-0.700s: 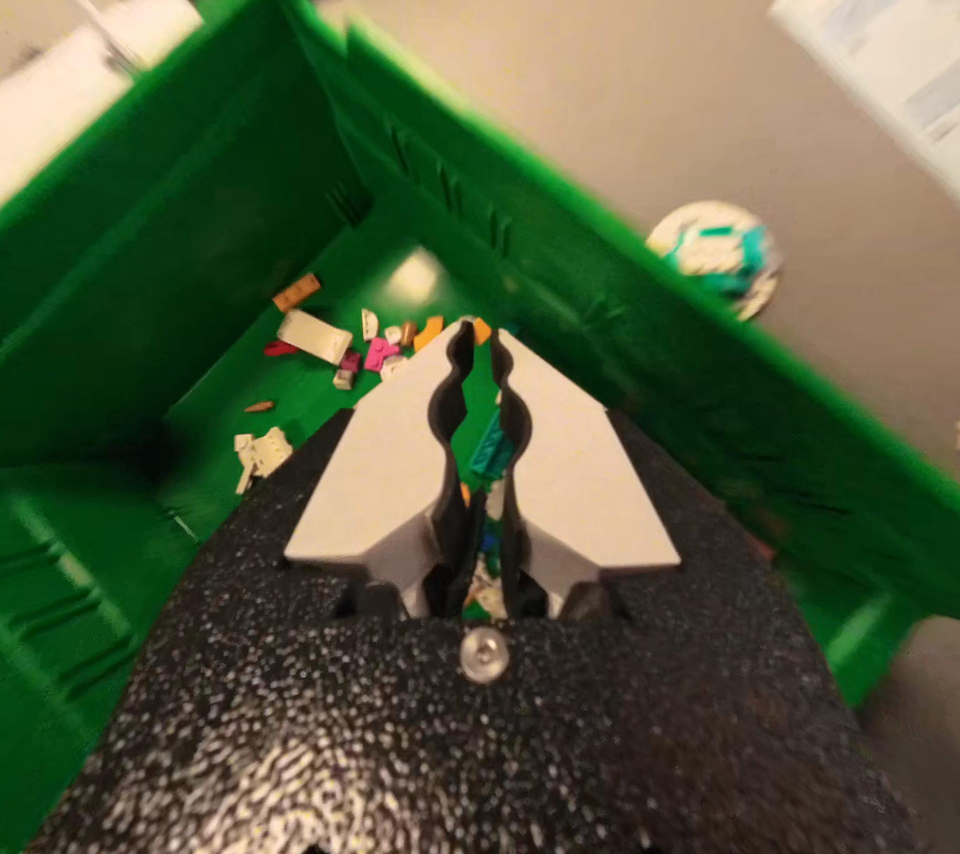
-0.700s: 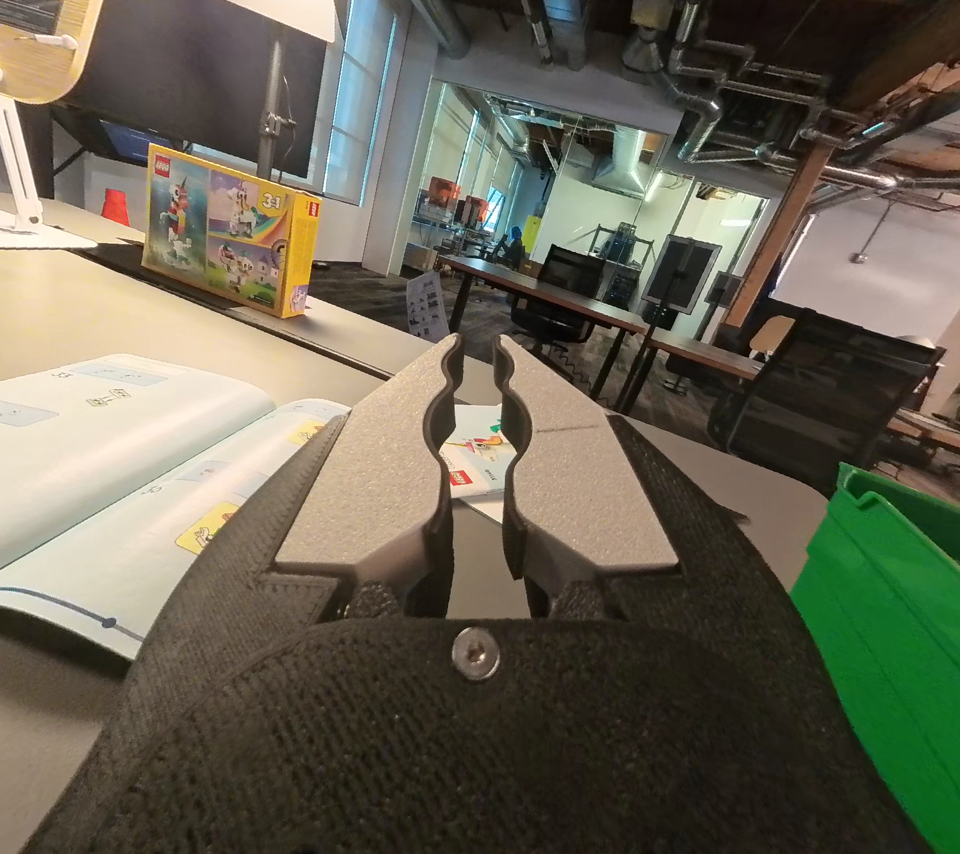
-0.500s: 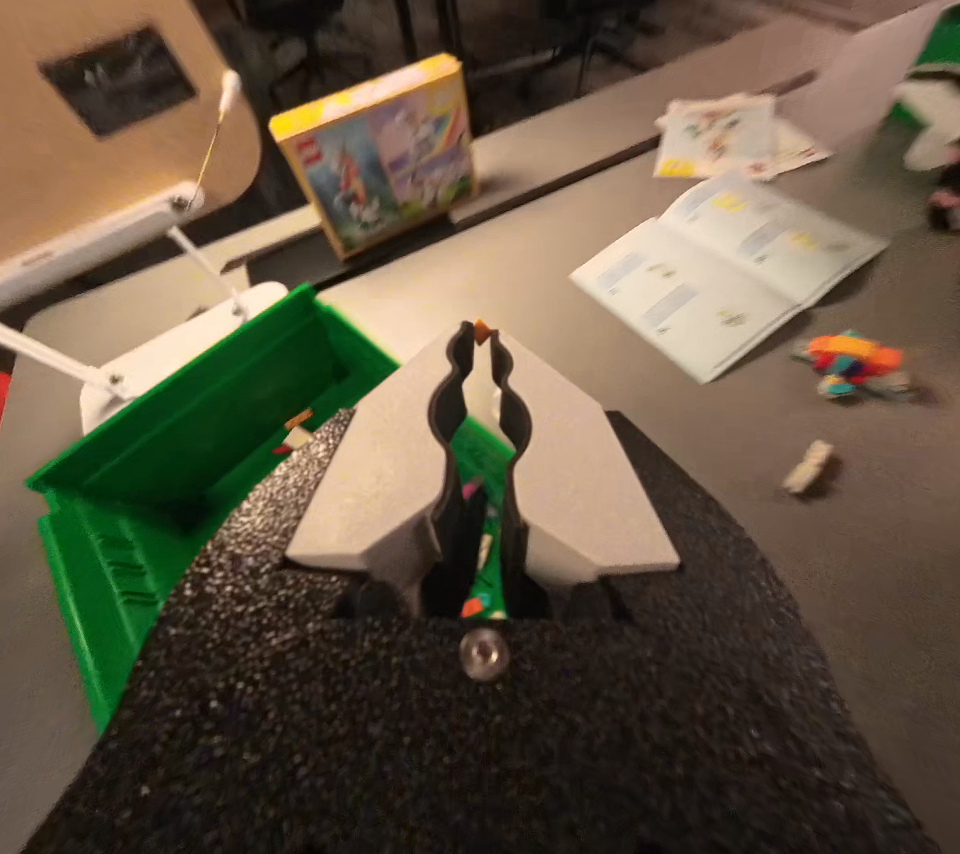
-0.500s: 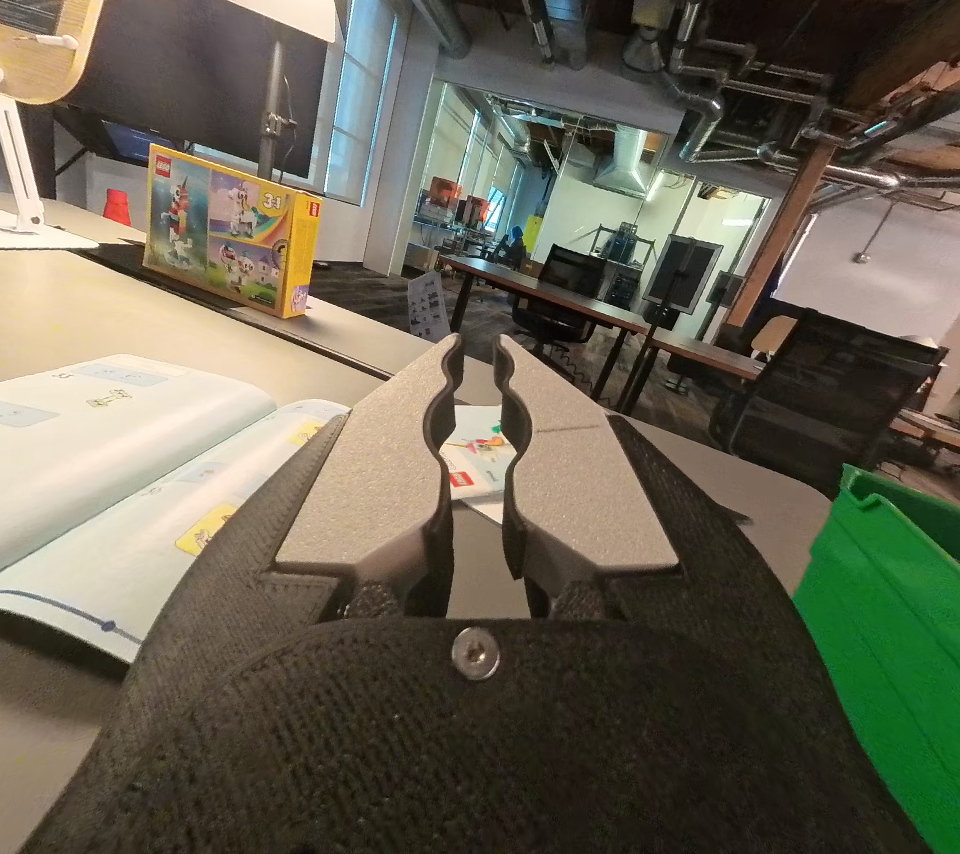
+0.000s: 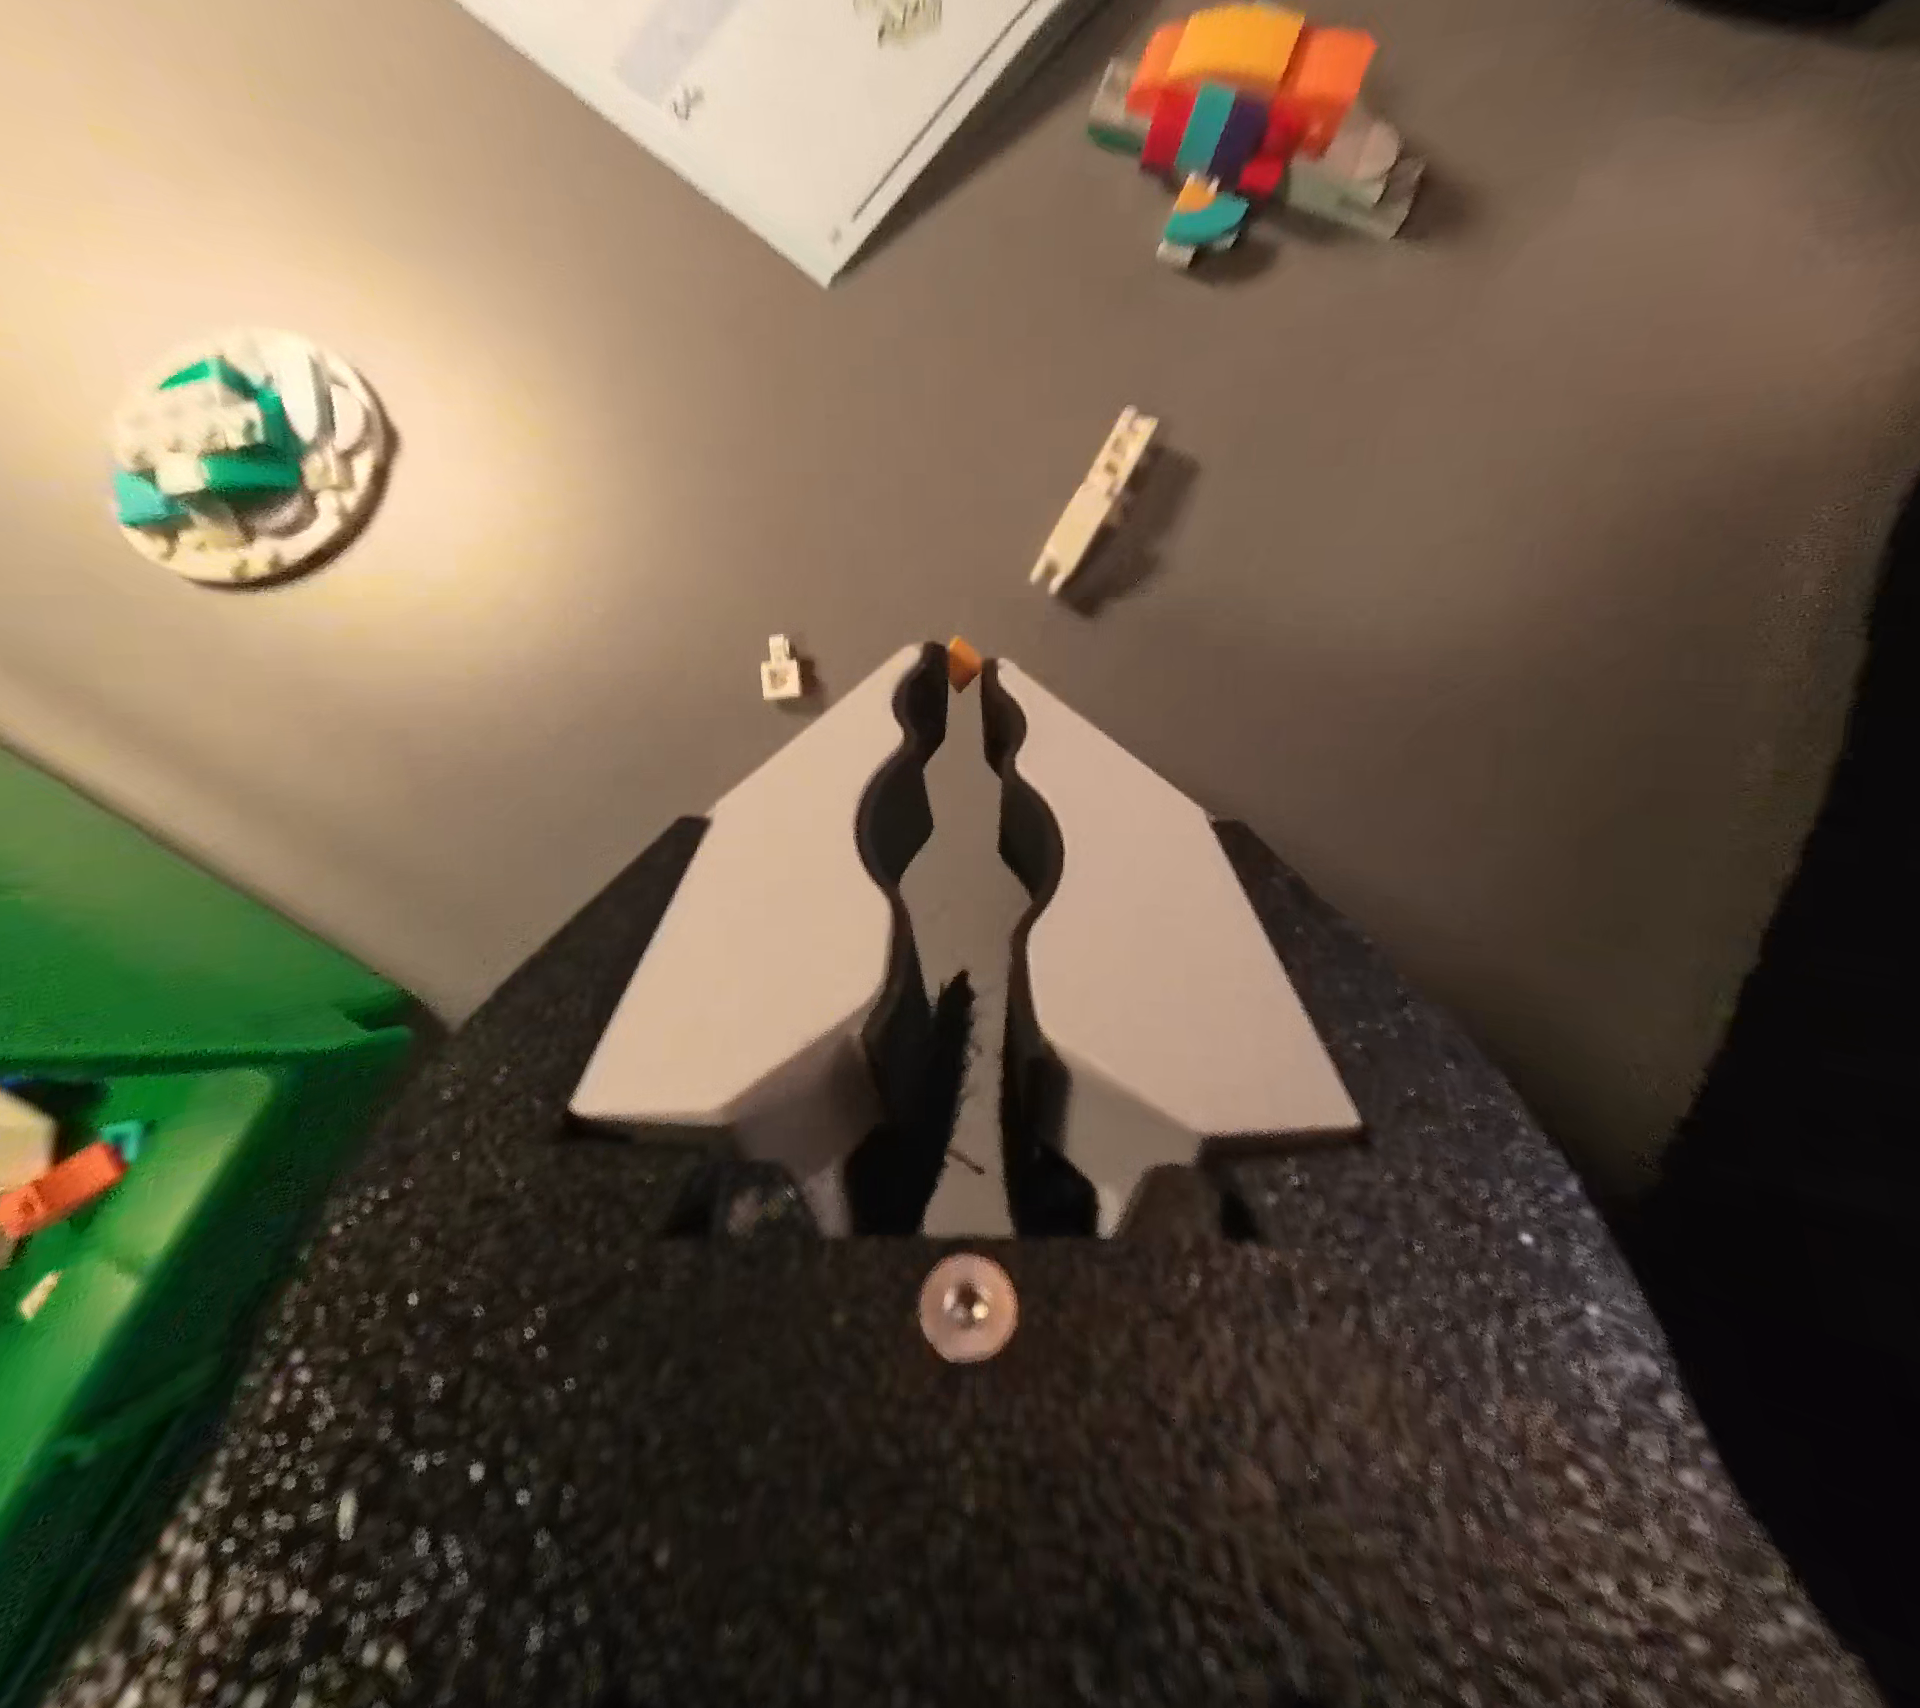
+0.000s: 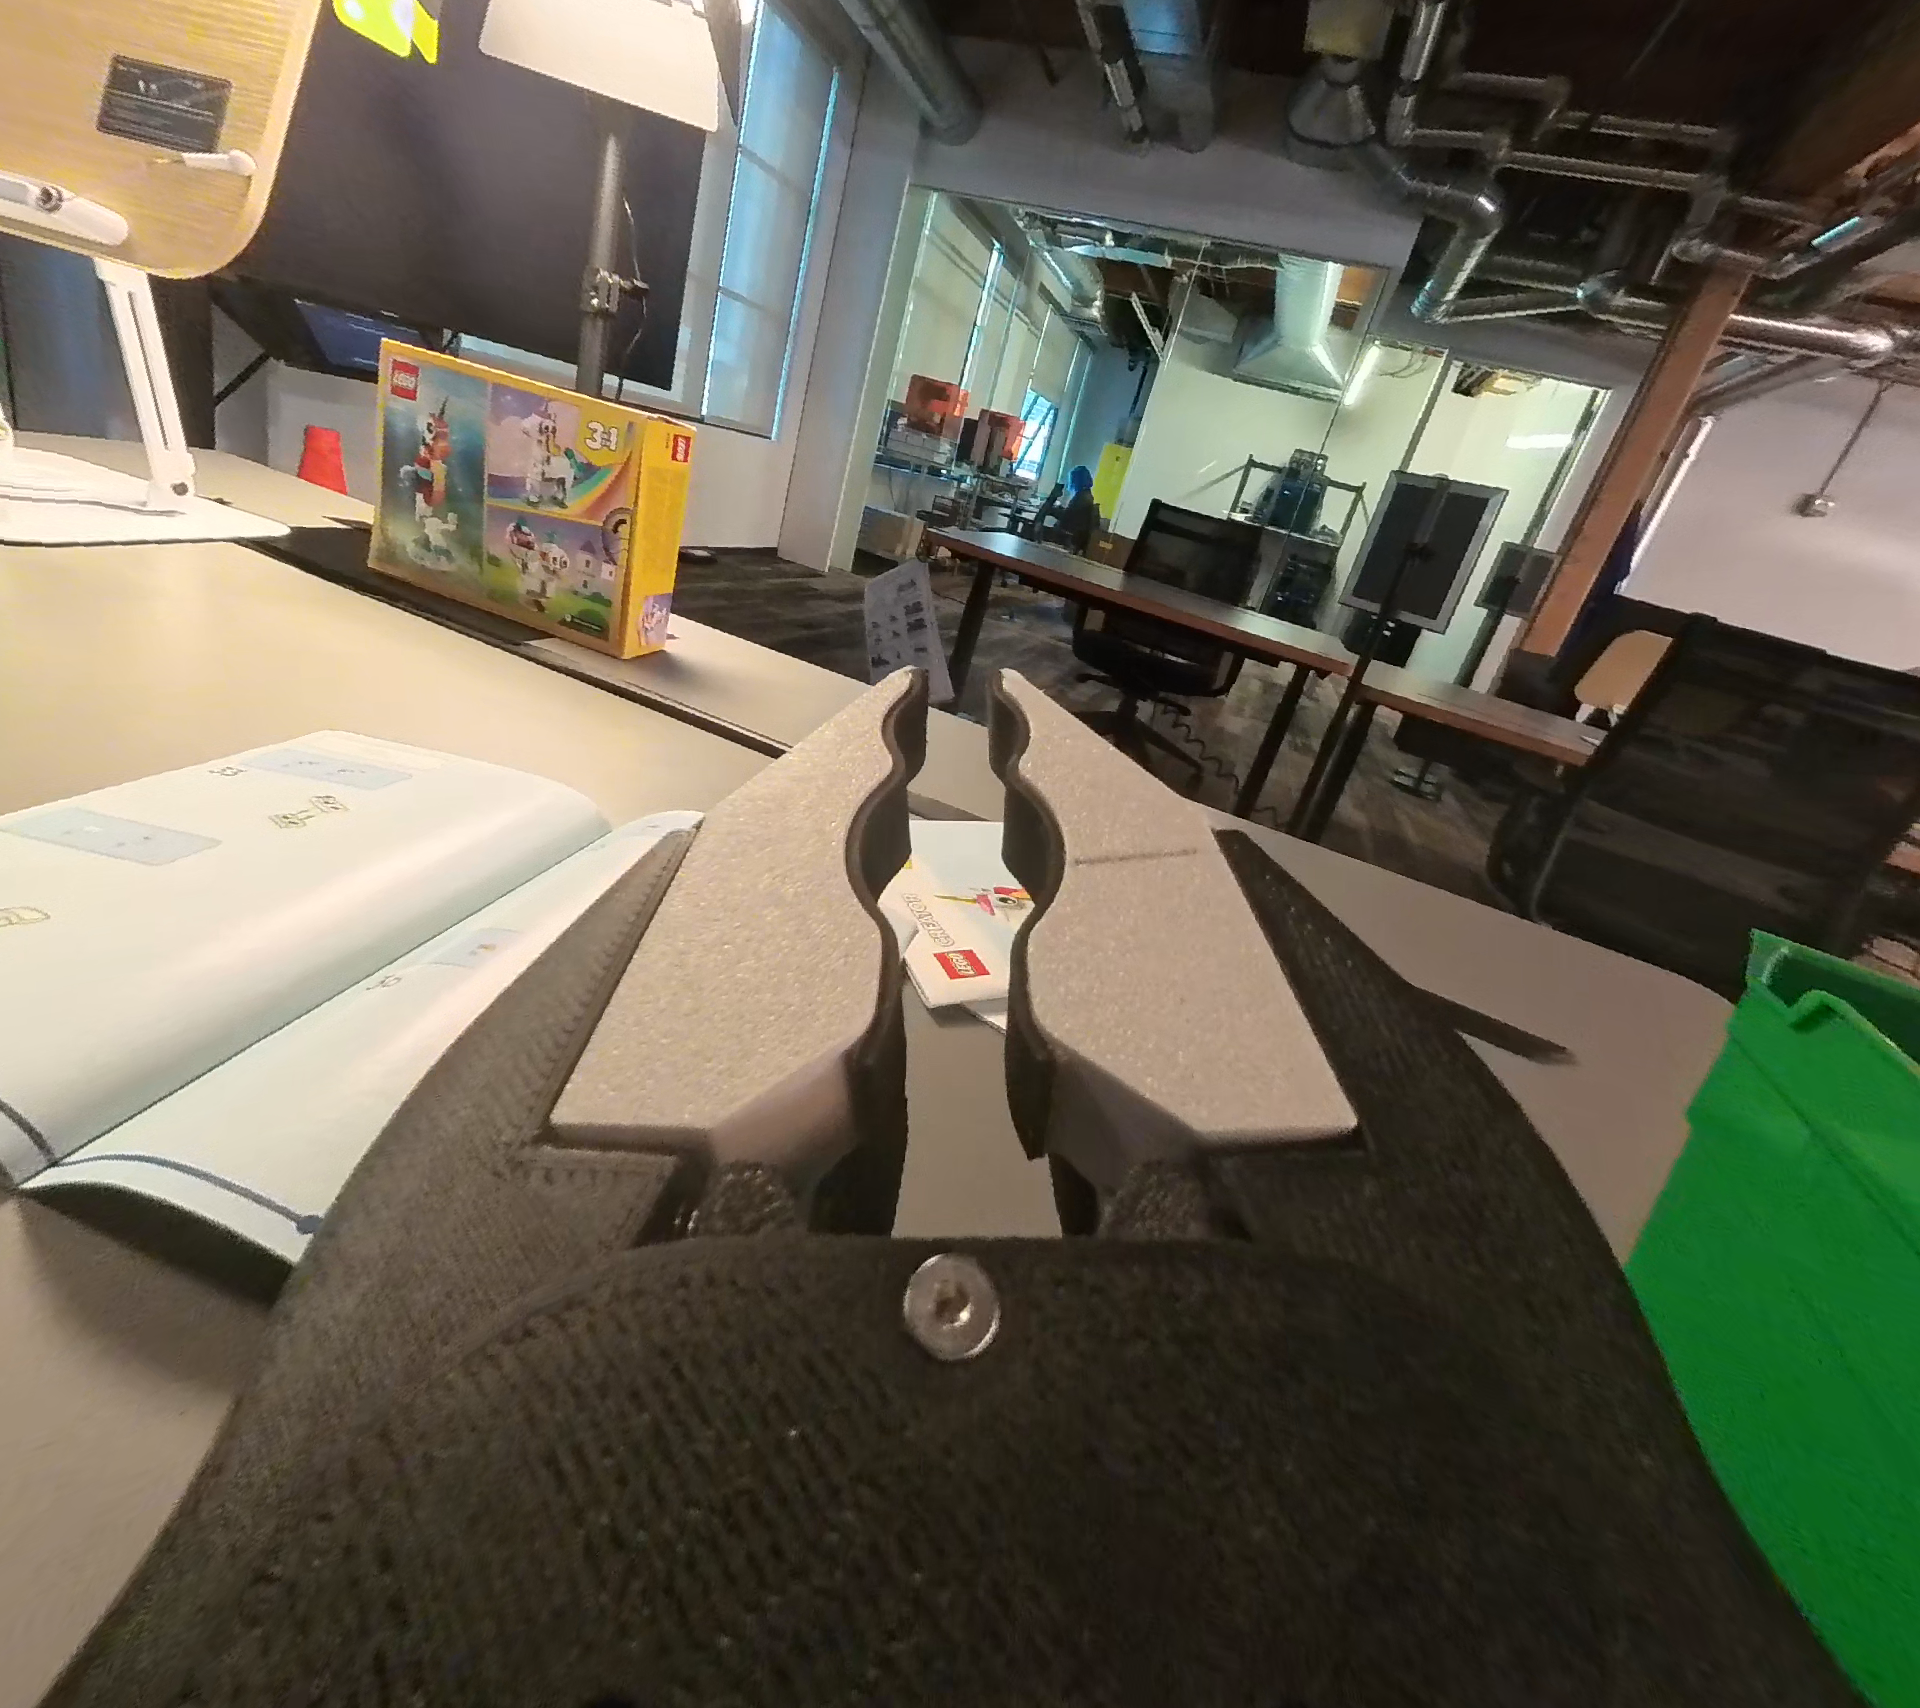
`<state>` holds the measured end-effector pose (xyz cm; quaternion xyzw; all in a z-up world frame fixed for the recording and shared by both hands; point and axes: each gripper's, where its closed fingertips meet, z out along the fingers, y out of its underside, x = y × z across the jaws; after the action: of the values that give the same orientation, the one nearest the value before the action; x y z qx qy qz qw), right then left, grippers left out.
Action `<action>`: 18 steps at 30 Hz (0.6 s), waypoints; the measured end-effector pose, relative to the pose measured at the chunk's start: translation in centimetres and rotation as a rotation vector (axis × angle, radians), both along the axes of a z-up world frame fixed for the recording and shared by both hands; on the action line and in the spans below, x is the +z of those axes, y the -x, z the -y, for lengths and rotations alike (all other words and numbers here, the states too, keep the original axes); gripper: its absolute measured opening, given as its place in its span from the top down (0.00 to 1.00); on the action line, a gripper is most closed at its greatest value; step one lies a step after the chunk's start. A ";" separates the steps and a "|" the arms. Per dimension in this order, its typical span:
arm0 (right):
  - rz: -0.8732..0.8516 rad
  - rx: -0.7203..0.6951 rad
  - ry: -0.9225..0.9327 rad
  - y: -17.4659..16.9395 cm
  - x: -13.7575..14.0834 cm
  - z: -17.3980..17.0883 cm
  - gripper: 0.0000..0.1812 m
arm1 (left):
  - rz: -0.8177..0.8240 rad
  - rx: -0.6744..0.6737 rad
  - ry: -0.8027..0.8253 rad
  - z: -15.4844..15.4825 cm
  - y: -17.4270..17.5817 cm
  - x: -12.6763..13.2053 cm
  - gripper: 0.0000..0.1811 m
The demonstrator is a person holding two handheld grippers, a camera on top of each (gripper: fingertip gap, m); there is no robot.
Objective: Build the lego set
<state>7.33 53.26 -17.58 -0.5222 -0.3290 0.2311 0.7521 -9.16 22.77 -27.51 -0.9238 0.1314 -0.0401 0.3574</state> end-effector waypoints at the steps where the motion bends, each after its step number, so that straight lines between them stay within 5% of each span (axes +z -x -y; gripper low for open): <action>1: 0.001 0.000 -0.001 0.0 0.0 0.0 0.95 | -0.007 0.014 0.017 0.2 0.2 -0.6 0.98; 18: 0.022 0.006 -0.015 0.4 -0.1 0.2 0.95 | 0.175 0.014 0.228 1.4 -1.0 -2.5 0.90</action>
<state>6.91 53.07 -17.69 -0.5179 -0.3404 0.2253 0.7518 -8.17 21.41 -30.02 -0.9523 0.0878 -0.1324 0.2605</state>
